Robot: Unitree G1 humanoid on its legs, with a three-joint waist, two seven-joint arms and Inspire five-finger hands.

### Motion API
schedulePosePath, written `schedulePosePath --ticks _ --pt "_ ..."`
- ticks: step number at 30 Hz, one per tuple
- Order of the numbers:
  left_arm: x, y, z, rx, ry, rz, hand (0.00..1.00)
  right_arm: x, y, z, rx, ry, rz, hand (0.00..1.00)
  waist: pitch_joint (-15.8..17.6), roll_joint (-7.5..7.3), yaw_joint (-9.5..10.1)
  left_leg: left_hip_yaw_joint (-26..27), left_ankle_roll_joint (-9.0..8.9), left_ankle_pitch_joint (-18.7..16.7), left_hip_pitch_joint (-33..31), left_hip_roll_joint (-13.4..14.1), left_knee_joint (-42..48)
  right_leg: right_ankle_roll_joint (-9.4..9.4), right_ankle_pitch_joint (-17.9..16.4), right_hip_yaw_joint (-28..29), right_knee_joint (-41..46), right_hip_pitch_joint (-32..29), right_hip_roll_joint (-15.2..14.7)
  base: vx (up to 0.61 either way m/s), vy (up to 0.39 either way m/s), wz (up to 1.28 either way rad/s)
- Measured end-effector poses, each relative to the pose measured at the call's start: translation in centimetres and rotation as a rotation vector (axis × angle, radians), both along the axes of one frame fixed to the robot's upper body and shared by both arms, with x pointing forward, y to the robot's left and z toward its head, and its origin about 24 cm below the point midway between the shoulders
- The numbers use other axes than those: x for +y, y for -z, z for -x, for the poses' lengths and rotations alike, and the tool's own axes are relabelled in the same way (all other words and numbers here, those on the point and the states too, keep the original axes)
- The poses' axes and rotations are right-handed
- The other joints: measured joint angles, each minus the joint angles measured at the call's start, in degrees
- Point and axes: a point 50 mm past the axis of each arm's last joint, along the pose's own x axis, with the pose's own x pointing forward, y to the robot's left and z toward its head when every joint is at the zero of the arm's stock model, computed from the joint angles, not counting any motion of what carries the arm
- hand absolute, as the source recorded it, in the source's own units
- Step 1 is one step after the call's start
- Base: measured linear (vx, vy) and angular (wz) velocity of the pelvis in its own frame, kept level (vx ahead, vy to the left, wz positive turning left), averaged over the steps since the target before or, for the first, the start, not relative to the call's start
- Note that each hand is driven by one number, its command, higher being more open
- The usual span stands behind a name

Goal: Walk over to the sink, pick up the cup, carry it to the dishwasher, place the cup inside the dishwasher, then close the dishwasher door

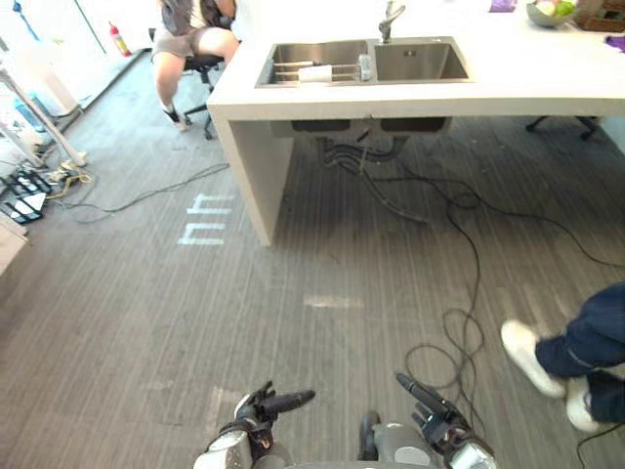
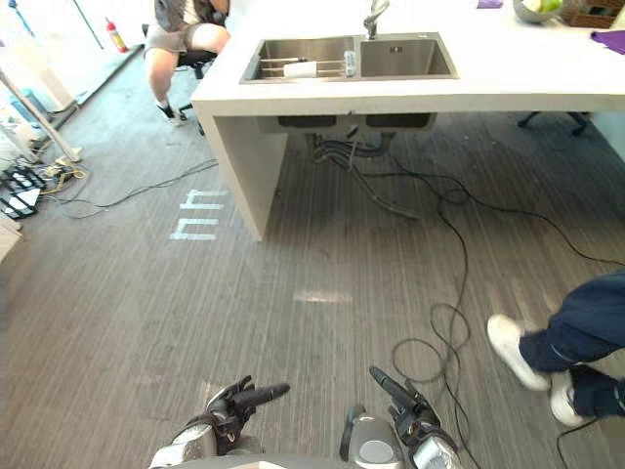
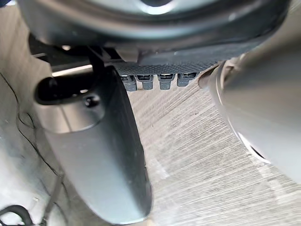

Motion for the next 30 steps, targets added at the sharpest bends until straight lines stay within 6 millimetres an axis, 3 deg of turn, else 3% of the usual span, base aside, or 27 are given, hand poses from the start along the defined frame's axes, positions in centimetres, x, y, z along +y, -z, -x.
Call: schedulePosePath --ticks 1,3,4,5,7,8,9,10,11,16,17,18,19,21,22,23,24,25,26,27,28,30 --pt "0.0 -0.5 -0.4 -0.040 -0.008 0.008 1.00 -0.2 0.0 0.1 0.004 0.002 0.003 1.00 0.8 -0.24 0.54 0.4 0.30 -2.4 -2.2 -2.6 -1.9 0.18 -0.9 0.8 -1.3 3.7 -0.1 0.38 -0.060 -0.48" --pt "-0.2 -1.0 -0.7 -0.085 -0.016 0.019 1.00 -0.5 -0.1 -0.3 -0.004 -0.009 0.012 1.00 0.9 -0.31 2.18 2.5 0.34 -4.1 -3.6 -5.8 -15.8 1.29 -1.4 3.6 -2.2 6.2 -0.4 0.36 -0.005 -0.84" --pt "-0.2 -1.3 -0.7 -0.108 -0.024 0.019 1.00 -0.5 -0.4 -0.9 -0.025 -0.015 0.010 1.00 1.0 -0.35 2.33 3.6 0.15 -3.7 -3.3 -7.8 -30.5 1.90 -1.8 5.3 -2.9 7.2 -0.6 0.39 0.061 -0.80" --pt "-0.4 -1.5 -0.8 -0.122 -0.031 0.021 1.00 -0.5 -0.5 -1.3 -0.038 -0.015 0.010 1.00 1.0 -0.43 2.25 3.2 -0.28 -1.7 -2.8 -10.0 -44.7 2.42 -2.0 6.6 -4.0 8.5 -0.8 0.40 0.082 -0.68" --pt "-0.9 -1.8 -0.9 -0.135 -0.056 0.032 1.00 -0.7 -0.5 -1.3 -0.038 -0.009 0.010 1.00 1.4 -0.19 2.32 2.5 -1.63 4.2 -1.2 -12.3 -62.3 3.61 -2.6 8.1 -6.4 11.5 -0.7 0.40 0.162 -0.39" --pt "-1.1 -2.0 -0.9 -0.142 -0.071 0.037 1.00 -1.0 -0.4 -0.9 -0.026 -0.008 0.017 1.00 2.0 0.71 2.24 3.2 -2.02 4.1 -1.2 -11.5 -64.4 5.07 -3.9 8.7 -7.4 13.8 0.4 0.39 0.219 -0.26" --pt "-1.1 -2.0 -0.9 -0.144 -0.077 0.038 1.00 -1.0 -0.3 -0.6 -0.017 -0.008 0.012 1.00 2.3 1.30 2.33 3.6 -0.80 6.2 -1.1 -10.6 -63.2 5.64 -4.9 9.1 -7.4 15.3 1.0 0.46 0.287 -0.11" --pt "-0.7 -2.0 -1.0 -0.143 -0.087 0.021 1.00 -0.5 0.1 -0.2 -0.002 -0.013 -0.011 1.00 3.1 0.13 2.41 6.0 1.26 9.8 -0.3 -10.7 -61.4 6.10 -6.7 9.2 -7.1 17.3 0.2 0.36 0.232 -0.01" --pt "-0.4 -2.1 -1.2 -0.148 -0.086 0.012 1.00 -0.2 0.2 0.1 -0.001 -0.017 -0.025 1.00 3.1 -1.47 2.56 7.5 2.77 10.8 0.3 -11.9 -61.9 6.52 -7.5 9.1 -6.6 17.6 -1.5 0.43 0.253 0.07" --pt "0.7 -2.4 -1.6 -0.165 -0.093 -0.019 1.00 0.6 0.6 0.7 0.002 -0.073 -0.069 1.00 3.3 -2.54 2.48 8.7 4.66 12.1 1.6 -15.5 -61.2 6.45 -7.6 9.9 -0.4 16.6 -5.5 0.29 0.174 0.13" --pt "1.0 -2.4 -1.6 -0.170 -0.107 -0.026 1.00 0.8 0.8 1.0 0.017 -0.088 -0.078 1.00 3.1 -3.60 2.82 9.1 5.68 11.9 2.2 -16.6 -60.9 6.49 -7.5 10.9 1.8 16.1 -6.5 0.28 0.148 0.05" --pt "1.1 -2.4 -1.5 -0.170 -0.126 -0.035 1.00 0.7 0.9 1.2 0.033 -0.087 -0.080 1.00 1.8 -3.61 3.05 9.7 7.01 11.1 2.6 -17.7 -61.9 6.51 -7.5 11.9 6.4 13.7 -7.8 0.28 0.140 0.01" --pt "1.1 -2.4 -1.3 -0.167 -0.135 -0.036 1.00 0.7 1.1 1.4 0.045 -0.085 -0.080 1.00 1.2 -4.24 3.15 10.1 7.21 10.9 3.0 -18.2 -63.1 6.54 -7.6 12.4 9.9 11.6 -8.4 0.24 0.107 -0.12" --pt "1.2 -2.4 -0.7 -0.175 -0.171 -0.048 1.00 0.6 1.2 1.6 0.064 -0.071 -0.082 1.00 -1.1 -5.58 3.18 11.4 7.26 10.9 5.2 -20.6 -67.1 9.94 -6.3 13.3 21.6 5.1 -11.9 0.22 0.076 -0.15" --pt "1.3 -2.7 -0.8 -0.197 -0.188 -0.059 1.00 0.5 1.2 1.4 0.058 -0.061 -0.082 1.00 -1.4 -6.79 3.02 12.1 8.22 10.3 6.8 -21.9 -67.9 15.55 -3.2 13.7 29.8 1.6 -14.2 0.30 0.102 -0.06" --pt "1.4 -3.1 -1.1 -0.219 -0.203 -0.071 1.00 0.6 1.2 1.4 0.056 -0.051 -0.084 1.00 -1.8 -7.74 3.03 11.8 9.54 9.3 8.2 -22.9 -67.8 18.52 1.4 14.0 37.2 -1.5 -16.1 0.37 0.118 0.00" --pt "1.5 -3.4 -1.2 -0.234 -0.212 -0.075 1.00 0.5 1.2 1.4 0.054 -0.041 -0.083 1.00 -2.0 -8.01 2.99 11.6 10.26 8.8 8.9 -23.1 -67.6 18.45 1.9 13.9 41.0 -3.3 -16.7 0.31 0.075 0.12" --pt "1.4 -4.2 -1.8 -0.273 -0.227 -0.075 1.00 0.3 1.2 1.5 0.052 -0.015 -0.079 1.00 -2.0 -7.94 2.66 10.7 10.29 7.7 10.5 -23.2 -67.3 16.24 0.0 12.3 47.6 -6.2 -17.8 0.31 0.051 0.22" --pt "1.2 -5.2 -2.5 -0.321 -0.253 -0.063 1.00 -0.2 1.1 1.5 0.050 0.018 -0.066 1.00 -1.8 -7.57 2.25 10.0 9.93 6.6 12.1 -23.0 -67.1 12.64 -3.6 8.5 50.5 -8.5 -19.1 0.30 0.038 0.21" --pt "1.1 -5.7 -2.8 -0.350 -0.269 -0.053 1.00 -0.5 1.1 1.5 0.050 0.035 -0.059 1.00 -1.6 -7.21 2.32 9.9 9.73 6.1 13.0 -22.9 -67.1 10.86 -5.4 6.5 50.4 -9.7 -19.8 0.27 0.004 0.16" --pt "1.2 -6.8 -3.5 -0.405 -0.295 -0.040 1.00 -0.9 1.0 1.6 0.049 0.061 -0.050 1.00 -1.6 -7.10 2.36 9.2 9.25 5.1 14.2 -22.4 -67.0 9.02 -7.7 2.8 47.5 -11.9 -20.8 0.24 -0.045 0.20" --pt "1.1 -8.3 -4.7 -0.480 -0.322 -0.028 1.00 -1.4 1.0 1.8 0.038 0.118 -0.049 1.00 -1.3 -6.41 1.81 7.0 8.29 3.6 14.8 -20.9 -65.4 8.55 -8.7 -1.5 35.3 -14.0 -20.3 0.25 -0.114 0.48"
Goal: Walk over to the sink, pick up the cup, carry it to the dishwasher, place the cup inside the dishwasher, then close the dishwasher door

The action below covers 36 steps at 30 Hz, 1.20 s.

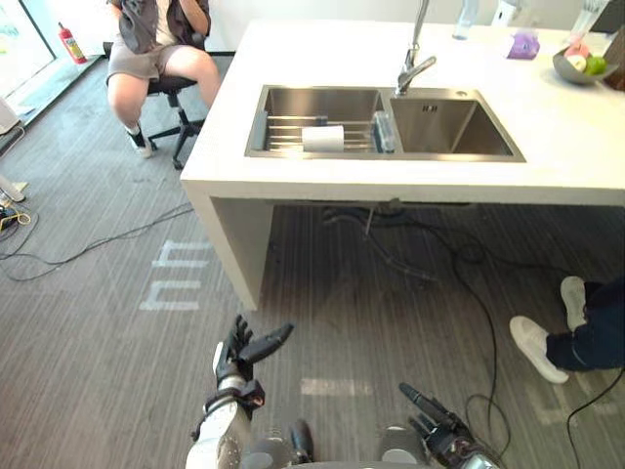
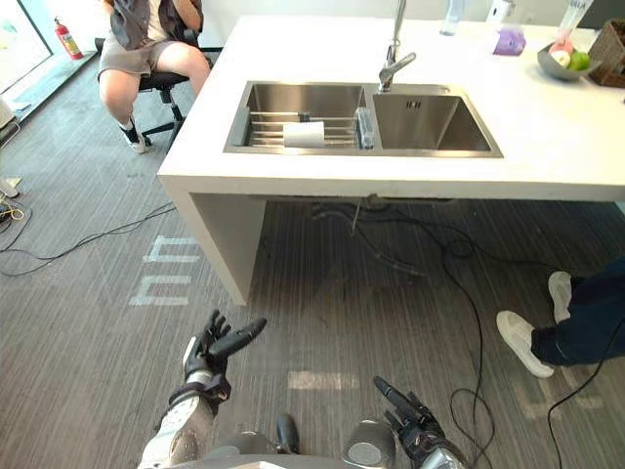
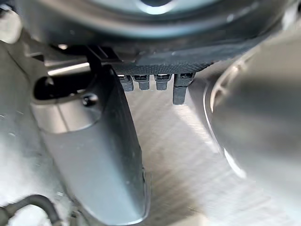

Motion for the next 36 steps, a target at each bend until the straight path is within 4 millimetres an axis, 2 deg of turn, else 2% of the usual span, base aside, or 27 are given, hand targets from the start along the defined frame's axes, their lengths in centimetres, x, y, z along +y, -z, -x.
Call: schedulePosePath --ticks 1,2,3,4,5,6,7,8,9,16,19,22,24,25,26,27,28,29,30,31,32,33,34,35,36 --pt "0.2 -0.8 -0.7 -0.044 -0.001 -0.005 1.00 -0.3 0.0 0.2 -0.005 0.035 0.001 1.00 0.4 0.59 -0.49 -1.9 -0.69 -1.4 0.0 1.2 2.0 0.72 0.7 -0.3 -10.5 -0.5 0.9 0.24 -0.174 0.74" --pt "0.2 -1.1 -1.1 -0.059 0.002 -0.007 1.00 -0.4 0.0 0.3 -0.006 0.053 0.002 1.00 0.6 1.02 -0.74 -3.1 -1.16 -2.5 0.0 2.1 4.2 0.62 2.5 0.9 -17.0 -0.4 1.7 0.21 -0.171 0.82" --pt "0.2 -1.3 -1.3 -0.070 0.000 -0.007 1.00 -0.4 0.0 0.5 -0.006 0.068 -0.001 1.00 0.8 1.28 -0.68 -4.3 -1.70 -4.0 0.1 3.1 6.6 0.08 5.4 2.1 -21.5 -0.3 2.4 0.32 -0.342 0.75" --pt "0.5 -1.7 -1.3 -0.089 -0.010 -0.007 1.00 -0.3 0.1 0.7 -0.007 0.085 -0.011 1.00 0.8 1.20 -0.50 -6.1 -3.27 -6.9 0.0 4.5 10.3 -0.41 11.0 3.4 -22.9 -0.1 2.9 0.28 -0.335 0.61" --pt "0.6 -1.9 -1.3 -0.098 -0.016 -0.008 1.00 -0.1 0.2 0.9 -0.004 0.090 -0.017 1.00 0.7 0.83 -0.48 -6.7 -4.28 -8.3 0.1 4.6 11.6 -0.60 14.5 3.6 -22.9 0.3 2.9 0.36 -0.477 0.67" --pt "1.3 -2.5 -1.1 -0.130 -0.031 -0.013 1.00 0.5 0.5 1.8 0.012 0.104 -0.046 1.00 -0.5 -1.22 0.36 -8.3 -5.60 -11.3 0.2 4.9 14.4 0.21 19.2 4.2 -22.5 1.9 2.8 0.34 -0.474 0.43" --pt "1.2 -3.1 -0.7 -0.159 -0.055 0.006 1.00 0.9 0.7 2.2 0.020 0.092 -0.065 1.00 -0.9 -0.19 1.34 -8.7 -7.29 -12.9 -0.2 7.1 15.9 0.85 14.8 3.7 -24.9 4.0 5.0 0.39 -0.540 0.28" --pt "1.0 -3.4 -0.6 -0.184 -0.063 0.017 1.00 1.0 0.7 2.2 0.014 0.075 -0.080 1.00 -0.8 0.65 1.75 -9.0 -8.49 -13.6 -1.0 8.7 16.8 0.79 13.0 2.7 -27.1 4.7 6.7 0.25 -0.345 0.00" --pt "1.0 -3.1 -0.7 -0.167 -0.008 -0.032 1.00 2.9 1.7 7.6 0.133 0.055 -0.226 1.00 -3.9 -0.70 2.37 -7.6 -10.03 -7.6 4.2 10.3 4.6 0.36 15.0 0.0 -35.3 8.5 10.3 0.11 -0.146 -0.02" --pt "0.6 -3.3 -0.9 -0.174 0.009 -0.027 1.00 2.9 1.7 7.6 0.129 0.056 -0.223 1.00 -3.9 -0.64 1.83 -7.3 -10.00 -7.6 4.3 10.3 4.4 0.36 15.0 0.1 -35.3 8.5 10.3 0.00 0.000 0.00" --pt "-0.7 -4.4 -1.9 -0.204 0.075 -0.012 1.00 2.9 1.7 7.8 0.115 0.071 -0.203 1.00 -4.7 -0.03 0.87 -6.5 -9.91 -8.0 4.9 10.4 3.3 0.43 14.9 0.4 -35.3 8.4 10.4 0.00 0.001 -0.08" --pt "-3.0 -7.3 -3.4 -0.313 0.176 0.021 1.00 2.6 1.6 8.7 0.101 0.125 -0.178 1.00 -6.5 1.64 -0.21 -3.8 -9.69 -8.4 6.5 11.3 1.0 0.65 14.2 1.0 -35.3 8.4 10.9 0.06 -0.007 -0.11" --pt "-4.4 -10.3 -4.7 -0.426 0.248 0.035 1.00 2.3 1.6 9.4 0.111 0.159 -0.168 1.00 -8.6 3.62 -1.59 -2.7 -9.88 -8.9 7.2 12.5 0.8 0.77 12.6 1.1 -34.4 8.5 11.7 0.15 0.001 -0.05" --pt "-4.6 -11.0 -4.9 -0.455 0.262 0.035 1.00 2.3 1.6 9.6 0.117 0.161 -0.168 1.00 -9.1 4.08 -2.06 -2.7 -10.10 -9.3 7.2 13.0 1.2 0.75 12.0 0.9 -34.2 8.5 12.1 0.26 -0.009 -0.02" --pt "-4.8 -12.3 -5.2 -0.513 0.288 0.020 1.00 2.4 1.7 9.7 0.129 0.168 -0.176 1.00 -9.7 4.52 -2.50 -2.0 -10.77 -9.2 6.6 13.8 4.3 0.67 10.9 0.6 -34.1 9.1 12.6 0.28 -0.063 -0.02" --pt "-4.9 -13.2 -5.3 -0.550 0.311 -0.007 1.00 2.4 1.7 10.1 0.150 0.189 -0.191 1.00 -9.9 4.00 -2.25 -0.9 -10.43 -9.0 3.0 14.8 13.6 0.86 10.9 0.5 -34.7 10.3 12.4 0.24 -0.061 0.00" --pt "-5.0 -13.5 -5.2 -0.564 0.315 -0.021 1.00 2.2 1.7 10.3 0.161 0.200 -0.197 1.00 -9.9 4.14 -2.25 -0.1 -10.33 -8.9 1.2 15.6 18.3 0.81 10.9 -0.2 -35.2 11.4 12.4 0.20 -0.150 0.08" --pt "-5.1 -14.0 -5.1 -0.592 0.316 -0.051 1.00 1.7 1.7 10.8 0.180 0.219 -0.205 1.00 -9.7 4.76 -2.27 1.3 -8.81 -8.0 -1.9 17.7 27.0 0.43 10.3 -1.5 -36.2 13.7 12.9 0.19 -0.159 0.13" --pt "-4.9 -14.5 -5.1 -0.615 0.307 -0.069 1.00 1.3 1.6 11.1 0.203 0.207 -0.205 1.00 -9.3 5.57 -2.07 1.9 -6.19 -5.9 -4.1 19.8 34.5 -0.01 9.9 -1.8 -37.7 16.0 14.1 0.23 -0.192 0.11" --pt "-4.7 -14.7 -5.1 -0.622 0.300 -0.072 1.00 1.2 1.6 11.3 0.215 0.195 -0.203 1.00 -9.0 5.86 -1.95 1.5 -5.57 -4.0 -5.5 20.9 38.2 -0.20 9.8 -1.8 -38.7 17.5 14.7 0.20 -0.130 0.01" --pt "-4.2 -14.8 -5.1 -0.627 0.281 -0.089 1.00 0.9 1.5 11.4 0.231 0.187 -0.202 1.00 -7.9 5.19 -1.74 0.0 -5.02 -1.3 -8.7 22.4 45.8 -0.62 9.5 -1.7 -40.5 20.4 14.9 0.16 -0.091 -0.05" --pt "-4.0 -14.8 -5.1 -0.625 0.273 -0.098 1.00 0.8 1.5 11.4 0.234 0.185 -0.203 1.00 -7.8 5.32 -1.39 -0.5 -5.30 -3.6 -10.1 22.3 48.2 -0.85 9.4 -1.4 -40.9 21.3 14.8 0.19 -0.086 -0.19" --pt "-3.7 -14.6 -4.9 -0.621 0.274 -0.130 1.00 0.3 1.4 11.2 0.228 0.183 -0.191 1.00 -7.7 5.25 -0.84 -0.6 -5.93 -9.0 -12.6 20.8 49.4 -0.91 9.3 -0.7 -42.2 22.7 14.4 0.17 -0.049 -0.31" --pt "-3.6 -14.5 -4.7 -0.622 0.283 -0.176 1.00 0.0 1.4 10.5 0.214 0.181 -0.184 1.00 -7.5 4.90 -0.30 -0.7 -6.19 -11.7 -14.1 18.2 44.8 -0.85 9.4 -0.2 -43.2 23.9 13.7 0.17 -0.020 -0.35" --pt "-3.5 -14.6 -4.6 -0.626 0.284 -0.194 1.00 -0.1 1.4 10.2 0.210 0.177 -0.183 1.00 -7.3 4.77 -0.09 -0.5 -6.25 -11.8 -14.1 16.9 40.5 -0.79 9.4 0.1 -43.5 24.4 13.5 0.15 0.035 -0.36"
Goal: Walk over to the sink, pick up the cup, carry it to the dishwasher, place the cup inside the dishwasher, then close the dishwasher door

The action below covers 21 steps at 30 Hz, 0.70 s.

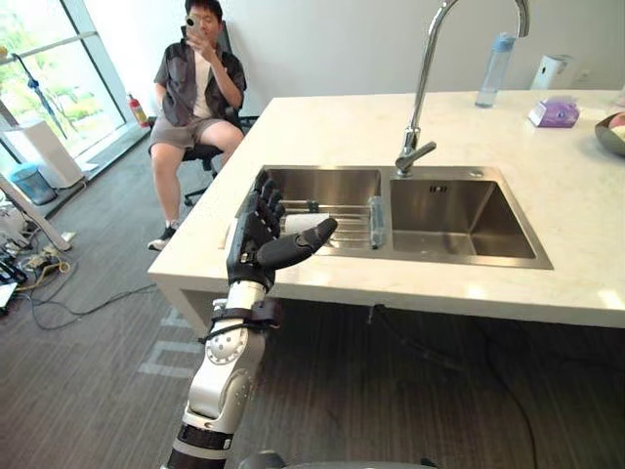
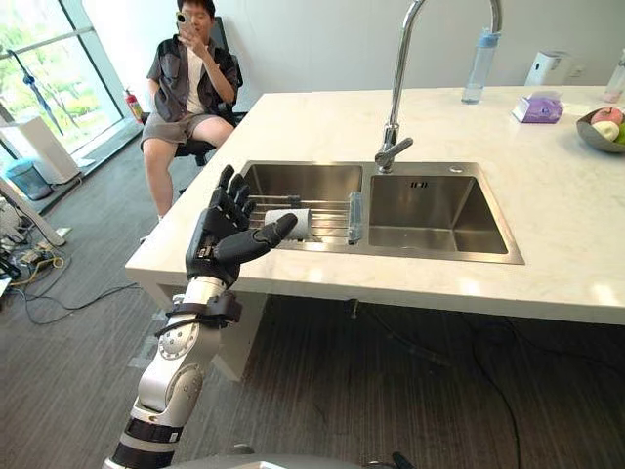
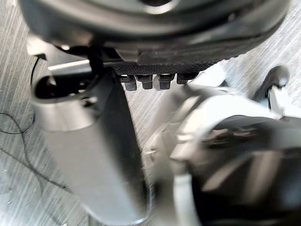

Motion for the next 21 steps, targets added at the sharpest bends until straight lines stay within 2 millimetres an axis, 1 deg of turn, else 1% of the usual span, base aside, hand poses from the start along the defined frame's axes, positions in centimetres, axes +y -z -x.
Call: schedulePosePath --ticks 1,2,3,4,5,6,7,8,9,11,13,14,16,17,18,19,20,21 --pt "0.1 -0.4 0.4 -0.021 -0.003 -0.017 1.00 -0.3 -0.1 -0.3 -0.003 -0.012 0.006 1.00 0.1 0.04 0.15 -0.1 -0.44 0.9 0.5 -2.2 -11.2 0.46 -0.2 0.4 -0.4 0.3 -0.1 0.15 0.092 -0.34" --pt "0.2 -1.0 0.7 -0.052 0.000 -0.012 1.00 -0.5 -0.1 -0.7 -0.015 -0.018 0.008 1.00 0.2 0.41 0.22 -1.0 -0.71 4.5 1.2 -3.4 -20.5 1.33 -0.5 1.2 -0.6 0.5 0.3 0.15 0.124 -0.36" --pt "0.1 -1.8 1.0 -0.089 0.009 -0.005 1.00 -0.8 -0.2 -0.9 -0.027 -0.024 0.011 1.00 0.6 1.33 0.19 -3.0 -1.02 9.9 2.0 -4.1 -28.4 2.01 -1.0 1.9 -0.6 0.8 1.2 0.23 0.211 -0.40" --pt "0.5 -2.5 1.4 -0.133 0.011 -0.019 1.00 -0.4 -0.1 -1.1 -0.027 -0.028 0.001 1.00 0.8 0.58 0.42 -3.9 -1.13 15.5 4.4 -5.5 -31.8 2.88 -1.7 3.1 -0.8 1.8 0.9 0.20 0.166 -0.31" --pt "0.6 -2.8 1.5 -0.148 0.012 -0.026 1.00 0.0 0.0 -1.2 -0.032 -0.033 -0.005 1.00 0.7 -0.14 0.50 -3.6 -0.75 15.9 5.1 -6.3 -33.5 3.14 -1.9 3.2 -0.8 1.7 0.3 0.22 0.152 -0.22" --pt "0.8 -3.2 1.6 -0.174 0.003 -0.027 1.00 0.3 0.1 -1.2 -0.033 -0.034 -0.010 1.00 1.1 -1.38 0.41 -2.9 -0.38 15.8 5.9 -7.5 -35.1 3.77 -2.4 3.2 -0.8 1.5 -1.2 0.12 0.048 -0.08" --pt "1.0 -3.3 1.6 -0.180 -0.004 -0.026 1.00 0.3 0.1 -1.4 -0.035 -0.035 -0.010 1.00 1.4 -1.95 0.48 -2.3 -0.23 15.8 6.3 -8.0 -35.6 4.01 -2.6 3.4 -0.8 1.5 -1.7 0.14 0.054 -0.13" --pt "1.2 -3.2 1.6 -0.175 -0.015 -0.025 1.00 0.3 0.1 -1.5 -0.036 -0.037 -0.009 1.00 1.5 -2.13 0.76 -1.5 0.23 15.8 6.5 -8.8 -36.3 4.27 -2.5 3.6 -0.9 1.3 -2.5 0.13 0.045 -0.18" --pt "1.3 -3.1 1.7 -0.171 -0.016 -0.027 1.00 0.3 0.1 -1.5 -0.037 -0.036 -0.009 1.00 1.5 -2.21 0.90 -0.8 0.15 15.9 6.9 -9.5 -37.0 4.48 -2.5 3.8 -1.2 1.3 -3.2 0.13 0.041 -0.17" --pt "1.3 -3.0 1.7 -0.166 -0.013 -0.032 1.00 0.1 0.1 -1.5 -0.036 -0.040 -0.002 1.00 1.5 -2.36 1.09 0.5 0.81 16.1 8.1 -10.6 -38.4 5.18 -2.1 4.4 -2.1 1.5 -4.3 0.18 0.011 -0.21" --pt "1.0 -2.8 1.7 -0.162 0.007 -0.037 1.00 0.0 0.0 -1.5 -0.034 -0.043 0.002 1.00 1.4 -2.36 0.99 0.9 0.89 15.5 9.1 -11.1 -38.7 5.25 -2.1 4.3 -1.8 2.0 -5.0 0.16 -0.015 -0.17" --pt "0.6 -2.6 1.7 -0.153 0.033 -0.036 1.00 -0.2 0.0 -1.3 -0.033 -0.036 0.008 1.00 1.1 -2.24 0.77 0.9 0.69 14.7 9.5 -11.2 -38.8 5.18 -2.1 3.9 0.1 1.6 -5.2 0.13 0.008 -0.05" --pt "-0.5 -2.2 1.8 -0.140 0.088 -0.032 1.00 -0.7 -0.2 -1.3 -0.045 -0.005 0.027 1.00 0.6 -1.36 0.28 0.7 0.47 13.6 10.8 -11.0 -39.6 4.86 -3.7 3.0 8.6 -1.5 -5.9 0.10 0.039 0.02" --pt "-1.0 -2.0 1.8 -0.133 0.121 -0.032 1.00 -1.0 -0.3 -1.5 -0.062 0.010 0.047 1.00 0.5 -1.51 -0.22 0.4 0.66 13.3 12.0 -11.5 -40.5 4.36 -5.0 2.7 18.3 -5.0 -7.8 0.07 0.088 0.20" --pt "-1.4 -1.7 1.7 -0.122 0.143 -0.037 1.00 -1.3 -0.4 -1.7 -0.083 0.016 0.064 1.00 0.2 -2.06 -0.70 -0.3 1.45 12.6 13.4 -12.3 -41.1 3.95 -5.0 2.6 28.3 -8.5 -10.5 0.07 0.086 0.27" --pt "-1.5 -1.5 1.6 -0.117 0.148 -0.041 1.00 -1.3 -0.4 -1.8 -0.089 0.014 0.068 1.00 0.1 -2.78 -0.83 -0.7 1.47 12.4 14.0 -13.1 -41.1 3.42 -4.6 2.9 32.5 -10.1 -12.1 0.12 0.068 0.38" --pt "-1.4 -1.3 1.5 -0.105 0.146 -0.046 1.00 -1.1 -0.4 -2.0 -0.102 0.011 0.071 1.00 0.1 -4.25 -0.90 -1.6 2.22 11.6 15.5 -14.7 -41.3 2.02 -3.2 4.0 38.9 -11.9 -14.5 0.13 0.027 0.37" --pt "-1.4 -1.1 1.5 -0.098 0.146 -0.049 1.00 -0.9 -0.4 -1.9 -0.103 0.012 0.074 1.00 0.1 -4.61 -0.96 -2.4 2.43 11.4 16.3 -15.2 -41.5 1.40 -1.8 4.4 41.3 -12.5 -15.4 0.20 0.028 0.60"
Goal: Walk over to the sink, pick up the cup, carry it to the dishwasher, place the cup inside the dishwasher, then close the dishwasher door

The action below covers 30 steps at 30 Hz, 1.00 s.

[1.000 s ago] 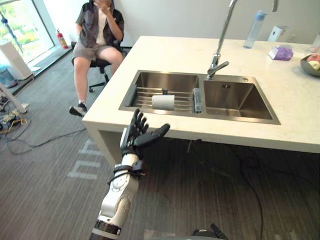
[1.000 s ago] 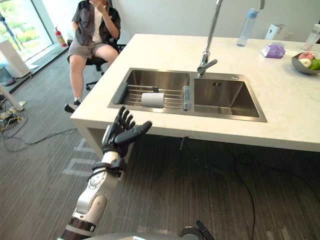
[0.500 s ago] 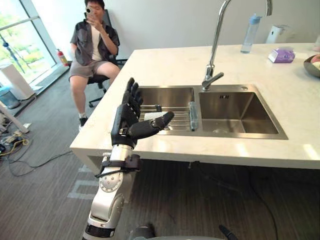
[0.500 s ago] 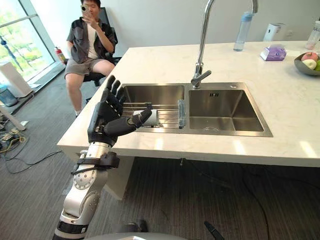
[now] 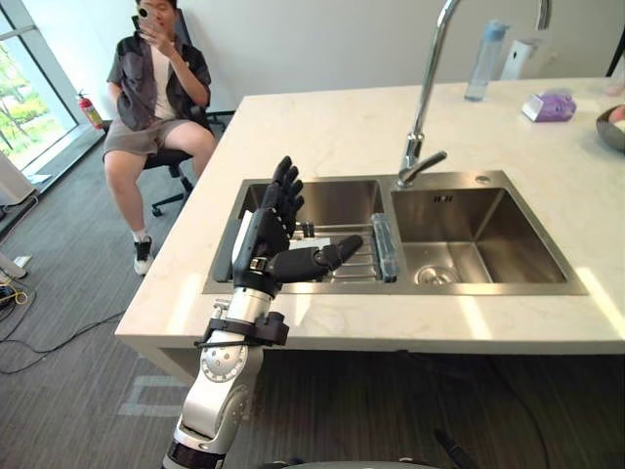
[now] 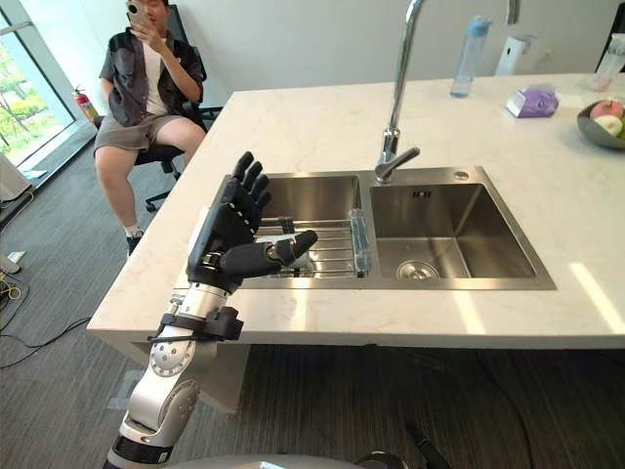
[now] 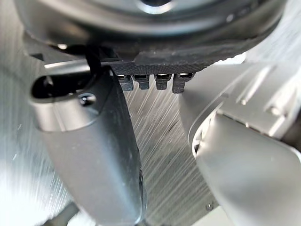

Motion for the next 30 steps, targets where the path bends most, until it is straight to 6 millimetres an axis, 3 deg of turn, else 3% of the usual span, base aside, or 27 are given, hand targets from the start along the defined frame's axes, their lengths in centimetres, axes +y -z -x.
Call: schedulePosePath --ticks 1,2,3,4,6,7,9,11,15,19,21,24,30 --pt "0.1 0.4 -0.1 0.018 -0.007 -0.001 1.00 -0.2 -0.1 0.3 -0.002 0.003 0.020 1.00 0.2 0.58 -0.50 -1.8 0.45 -0.4 1.2 0.3 -0.3 -0.51 1.8 0.5 4.8 -1.6 -0.4 0.23 0.000 0.64" --pt "0.5 0.7 -0.3 0.032 -0.027 -0.003 1.00 0.2 0.0 0.1 -0.008 0.001 0.014 1.00 0.1 1.57 -0.58 -3.1 0.18 -1.1 1.3 1.4 0.0 -0.63 -3.9 0.5 4.4 -3.5 0.6 0.19 -0.004 0.59" --pt "0.8 0.8 -0.3 0.037 -0.032 -0.002 1.00 0.7 0.2 -0.2 -0.012 -0.001 0.005 1.00 0.2 1.53 -0.55 -3.4 -0.08 -1.3 1.2 1.9 0.2 -0.62 -5.8 0.4 3.0 -4.7 1.3 0.22 -0.074 0.56" --pt "1.6 1.4 -0.6 0.074 -0.047 0.024 1.00 2.1 0.5 -0.7 -0.015 0.013 -0.012 1.00 0.5 1.86 -0.58 -4.9 -1.46 -2.2 0.4 4.3 1.1 -0.17 -7.3 1.6 -8.3 -7.2 5.5 0.15 -0.087 0.47" --pt "1.9 2.0 -0.7 0.110 -0.033 0.049 1.00 3.1 0.7 -0.5 -0.003 0.017 -0.032 1.00 0.3 0.81 -0.59 -5.8 -2.49 -2.6 -0.4 4.3 2.8 0.66 -3.8 2.6 -18.3 -7.4 7.2 0.22 -0.167 0.46" --pt "2.3 2.6 -0.7 0.144 -0.008 0.055 1.00 4.3 1.0 -0.4 0.020 0.014 -0.054 1.00 0.6 -1.45 -0.50 -6.8 -3.69 -4.0 -0.1 3.2 4.3 2.48 2.0 2.1 -23.8 -6.6 6.8 0.22 -0.187 0.31" --pt "1.5 3.9 0.0 0.205 0.012 0.082 1.00 3.9 1.0 0.0 0.059 0.007 -0.028 1.00 0.5 1.87 0.00 -5.2 -4.82 -5.0 -0.3 6.5 5.1 1.68 3.1 0.7 -28.6 -4.2 10.5 0.23 -0.157 0.06" --pt "0.8 4.2 0.4 0.214 0.044 0.107 1.00 3.4 1.0 0.3 0.080 0.029 -0.021 1.00 0.1 3.34 0.64 -3.4 -5.23 -5.1 0.8 8.5 4.0 0.92 4.0 0.9 -32.2 -2.8 13.1 0.26 -0.125 -0.29" --pt "0.3 3.3 0.9 0.145 0.209 0.087 1.00 3.0 0.9 1.1 0.099 0.123 -0.044 1.00 -0.2 3.75 -0.05 -0.7 -5.42 -5.1 3.5 10.3 1.9 0.36 7.0 1.8 -40.2 1.6 16.3 0.14 -0.052 -0.28" --pt "0.9 3.0 1.2 0.109 0.234 -0.025 1.00 2.7 0.9 1.5 0.099 0.148 -0.053 1.00 0.0 3.81 -1.14 0.1 -5.43 -5.1 3.7 9.7 0.9 0.87 10.2 2.1 -46.0 3.6 16.3 0.02 0.028 -0.08" --pt "1.8 2.9 1.3 0.053 0.201 -0.267 1.00 3.1 0.9 1.9 0.105 0.140 -0.075 1.00 0.1 3.88 -1.11 0.1 -5.51 -5.5 3.7 9.3 0.6 1.18 11.6 1.9 -48.4 4.5 16.3 -0.04 0.023 0.01" --pt "2.8 2.4 1.3 -0.001 0.181 -0.427 1.00 3.7 1.0 2.0 0.115 0.122 -0.093 1.00 0.1 3.82 -1.15 0.1 -5.37 -5.7 3.4 8.9 0.8 1.31 12.2 2.1 -49.0 4.6 16.1 -0.08 0.007 -0.01" --pt "3.0 -1.1 1.4 -0.232 0.167 -0.619 1.00 3.7 1.0 2.0 0.107 0.084 -0.100 1.00 0.1 3.85 -1.05 0.0 -5.34 -5.7 2.2 8.6 1.2 1.40 12.3 2.0 -49.0 3.8 16.0 -0.03 -0.008 0.00"
